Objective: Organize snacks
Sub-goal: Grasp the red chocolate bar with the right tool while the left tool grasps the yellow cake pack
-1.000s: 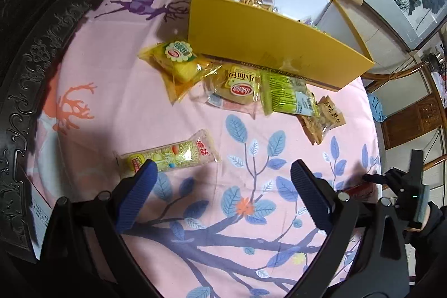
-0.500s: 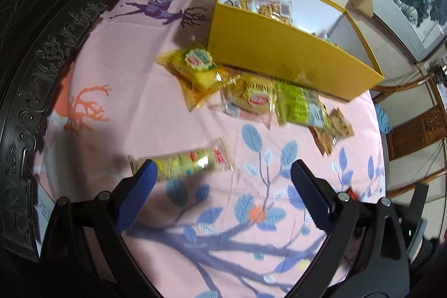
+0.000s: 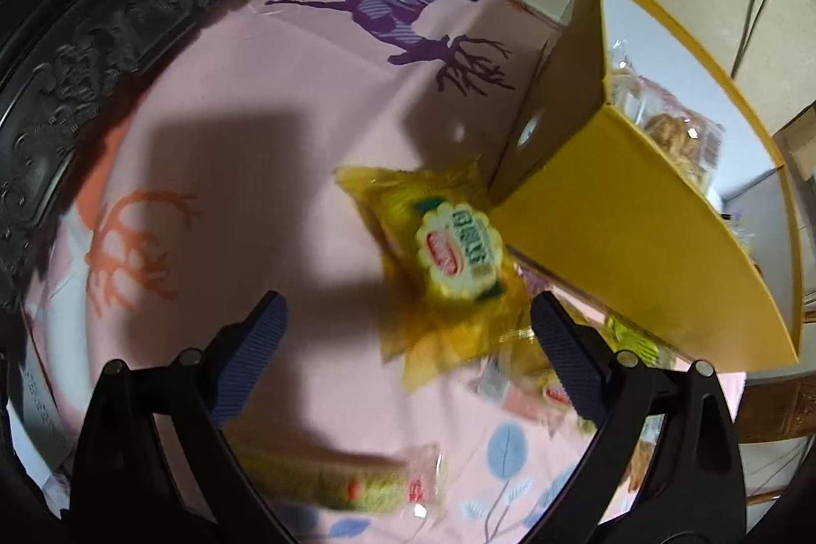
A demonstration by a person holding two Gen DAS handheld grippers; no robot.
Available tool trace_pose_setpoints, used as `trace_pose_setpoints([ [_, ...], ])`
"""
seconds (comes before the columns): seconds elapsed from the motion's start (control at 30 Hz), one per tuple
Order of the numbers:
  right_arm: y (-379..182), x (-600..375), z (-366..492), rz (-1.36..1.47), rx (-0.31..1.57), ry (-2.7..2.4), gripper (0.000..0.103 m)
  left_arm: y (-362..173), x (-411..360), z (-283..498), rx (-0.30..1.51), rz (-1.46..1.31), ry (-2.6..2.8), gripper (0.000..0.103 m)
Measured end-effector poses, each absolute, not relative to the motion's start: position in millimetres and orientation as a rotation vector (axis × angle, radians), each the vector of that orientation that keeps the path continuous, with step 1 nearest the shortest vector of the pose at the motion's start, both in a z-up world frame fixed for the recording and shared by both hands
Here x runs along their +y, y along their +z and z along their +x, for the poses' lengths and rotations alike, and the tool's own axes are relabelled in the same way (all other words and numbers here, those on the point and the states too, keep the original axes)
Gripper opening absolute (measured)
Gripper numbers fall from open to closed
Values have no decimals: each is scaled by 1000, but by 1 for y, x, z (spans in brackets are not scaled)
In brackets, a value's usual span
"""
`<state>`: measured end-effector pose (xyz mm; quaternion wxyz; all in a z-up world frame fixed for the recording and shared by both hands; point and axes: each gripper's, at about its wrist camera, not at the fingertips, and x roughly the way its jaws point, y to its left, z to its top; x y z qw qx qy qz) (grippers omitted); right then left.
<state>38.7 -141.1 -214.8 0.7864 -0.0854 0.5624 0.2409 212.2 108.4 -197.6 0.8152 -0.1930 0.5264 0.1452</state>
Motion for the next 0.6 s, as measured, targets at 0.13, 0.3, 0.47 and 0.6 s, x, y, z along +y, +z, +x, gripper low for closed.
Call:
trace_pose_setpoints([
  [0.13,-215,-143,50,-149,1228,502,24,-210,105,229,1145,-377,326,98],
  [0.3,-217,-145,55,-103,1238,490,24,-220,111,239,1137,-367,358,88],
  [0.47,-211,-146,63,-92,1237,492,24,-221,106,241,1122,-301,338,46],
  [0.6,-208,-141,68,-100,1232,503,24,-219,105,231,1106,-287,299,38],
])
